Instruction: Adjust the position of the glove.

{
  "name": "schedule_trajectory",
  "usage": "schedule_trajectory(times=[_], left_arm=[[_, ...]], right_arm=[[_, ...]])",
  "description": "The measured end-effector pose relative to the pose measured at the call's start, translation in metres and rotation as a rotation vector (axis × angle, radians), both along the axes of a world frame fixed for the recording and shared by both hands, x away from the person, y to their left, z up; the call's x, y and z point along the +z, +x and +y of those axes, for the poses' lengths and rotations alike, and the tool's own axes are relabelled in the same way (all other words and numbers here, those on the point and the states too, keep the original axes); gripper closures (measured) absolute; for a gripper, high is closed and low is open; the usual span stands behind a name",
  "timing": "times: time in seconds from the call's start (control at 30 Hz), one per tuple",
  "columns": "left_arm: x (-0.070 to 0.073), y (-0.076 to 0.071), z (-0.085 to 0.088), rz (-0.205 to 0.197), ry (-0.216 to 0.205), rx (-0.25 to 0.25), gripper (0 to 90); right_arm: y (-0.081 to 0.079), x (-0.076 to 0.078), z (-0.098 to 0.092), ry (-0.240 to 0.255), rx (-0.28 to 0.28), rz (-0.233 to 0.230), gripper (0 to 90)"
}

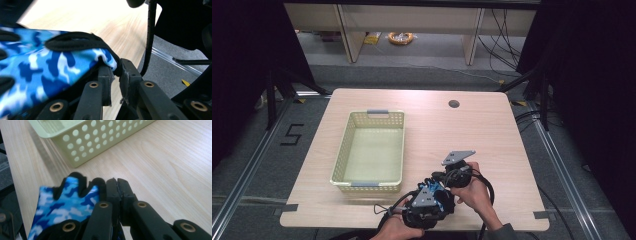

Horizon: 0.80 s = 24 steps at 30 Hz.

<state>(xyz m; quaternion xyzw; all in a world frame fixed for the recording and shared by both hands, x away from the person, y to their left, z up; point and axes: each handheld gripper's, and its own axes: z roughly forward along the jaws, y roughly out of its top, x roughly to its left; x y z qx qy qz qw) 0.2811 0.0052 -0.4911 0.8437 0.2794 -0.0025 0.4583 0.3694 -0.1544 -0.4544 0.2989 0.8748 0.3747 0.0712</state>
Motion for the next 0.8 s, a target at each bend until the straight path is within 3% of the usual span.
schedule_trajectory(times=[0.13,0.17,0.23,0.3,0.33,0.4,0.43,0.5,0.63,0.67,0.7,0.73,0.8], left_arm=[[-0.008,0.003,-0.004,0.017,0.025,-0.019,75.1],[-0.013,0.001,-0.006,0.047,0.011,-0.019,75.1],[-0.018,0.0,-0.006,0.056,0.027,-0.041,69.7],[-0.02,-0.002,-0.006,0.067,0.041,-0.047,62.5],[-0.019,-0.003,-0.003,0.056,0.046,-0.06,59.9],[-0.017,-0.005,0.0,0.045,0.037,-0.067,54.9],[-0.015,-0.005,0.003,0.028,0.046,-0.077,51.4],[-0.013,-0.007,0.007,0.041,0.036,-0.065,43.7],[-0.004,-0.01,0.034,0.024,-0.029,-0.091,36.9],[-0.002,-0.009,0.043,-0.015,0.018,-0.048,36.4],[-0.002,-0.009,0.043,-0.015,0.018,-0.048,35.8],[-0.003,-0.008,0.052,-0.018,0.022,-0.018,35.1],[-0.003,-0.006,0.056,-0.035,0.03,-0.011,34.6]], right_arm=[[0.003,-0.009,0.005,-0.008,0.008,0.013,89.1],[0.003,-0.013,0.006,-0.013,0.018,0.033,89.0],[0.005,-0.021,0.008,-0.046,0.029,0.048,88.6],[0.005,-0.028,0.012,-0.037,0.013,0.065,87.2],[0.006,-0.027,0.011,-0.055,0.016,0.069,85.4],[0.006,-0.028,0.011,-0.034,0.015,0.057,79.3],[0.006,-0.026,0.009,-0.046,0.006,0.048,75.9],[0.005,-0.026,0.009,-0.025,-0.011,0.039,71.7],[-0.011,-0.008,-0.011,-0.003,-0.053,-0.008,62.8],[-0.015,-0.006,-0.014,0.008,-0.054,-0.021,61.4],[-0.015,-0.006,-0.014,0.008,-0.054,-0.021,61.4],[-0.022,-0.004,-0.021,0.034,-0.104,-0.024,59.7],[-0.025,-0.003,-0.027,0.011,-0.111,-0.032,59.2]])
